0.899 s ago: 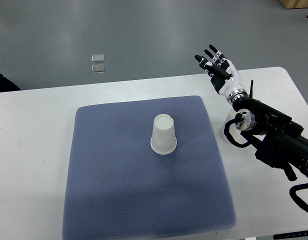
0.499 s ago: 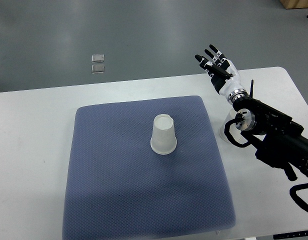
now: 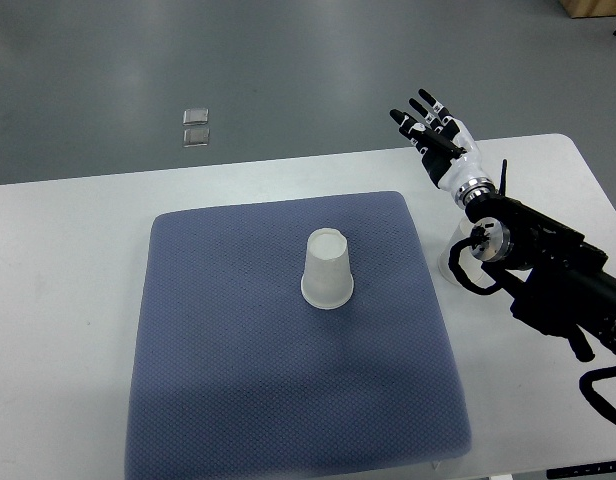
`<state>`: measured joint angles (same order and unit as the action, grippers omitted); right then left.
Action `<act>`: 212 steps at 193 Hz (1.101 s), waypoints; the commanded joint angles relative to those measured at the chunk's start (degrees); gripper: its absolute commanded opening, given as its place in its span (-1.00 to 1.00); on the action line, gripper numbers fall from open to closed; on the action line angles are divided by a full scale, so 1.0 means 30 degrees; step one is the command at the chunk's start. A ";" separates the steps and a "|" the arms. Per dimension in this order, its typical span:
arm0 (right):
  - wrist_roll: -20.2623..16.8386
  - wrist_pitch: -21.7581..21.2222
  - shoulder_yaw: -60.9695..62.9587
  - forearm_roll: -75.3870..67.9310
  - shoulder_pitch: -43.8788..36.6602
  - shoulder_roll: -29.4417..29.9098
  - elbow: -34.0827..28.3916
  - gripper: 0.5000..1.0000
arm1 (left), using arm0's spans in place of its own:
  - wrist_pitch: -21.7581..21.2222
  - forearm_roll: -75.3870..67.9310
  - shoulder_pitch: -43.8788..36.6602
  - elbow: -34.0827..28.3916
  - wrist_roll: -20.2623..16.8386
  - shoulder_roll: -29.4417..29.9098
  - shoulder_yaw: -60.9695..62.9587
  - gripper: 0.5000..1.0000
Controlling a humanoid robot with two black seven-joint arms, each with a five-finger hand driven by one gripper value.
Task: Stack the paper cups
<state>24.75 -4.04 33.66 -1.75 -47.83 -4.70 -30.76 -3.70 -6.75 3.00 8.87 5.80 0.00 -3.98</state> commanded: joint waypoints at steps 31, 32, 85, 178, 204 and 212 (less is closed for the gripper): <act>-0.0017 0.0000 0.0000 -0.0001 0.0007 -0.0044 -0.0001 0.65 | 0.0002 -0.0006 -0.0003 -0.0028 0.0000 0.0000 -0.0022 1.00; -0.0017 0.0000 0.0000 -0.0001 0.0007 -0.0044 -0.0001 0.65 | 0.0002 -0.0006 -0.0003 -0.0028 0.0000 0.0000 0.0007 1.00; -0.0017 -0.0059 0.0030 -0.0031 0.0007 -0.0308 -0.0352 0.65 | 0.0002 -0.0006 -0.0003 -0.0028 0.0000 0.0000 0.0007 1.00; -0.0047 0.0029 0.0000 0.0057 -0.0549 -0.0425 -0.0411 0.65 | 0.0002 -0.0006 -0.0003 -0.0028 0.0000 0.0000 -0.0022 1.00; -0.0076 -0.0030 -0.0029 0.0116 -0.0930 -0.0777 -0.0528 0.65 | 0.0002 -0.0006 -0.0003 -0.0028 0.0000 0.0000 -0.0022 1.00; -0.0164 -0.0030 -0.0029 0.0204 -0.1252 -0.1040 -0.0528 0.65 | 0.0002 -0.0006 -0.0003 -0.0028 0.0000 0.0000 -0.0022 1.00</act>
<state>24.56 -4.01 33.63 -1.54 -49.99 -6.59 -32.16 -3.69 -6.78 2.99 8.79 5.80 0.00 -4.02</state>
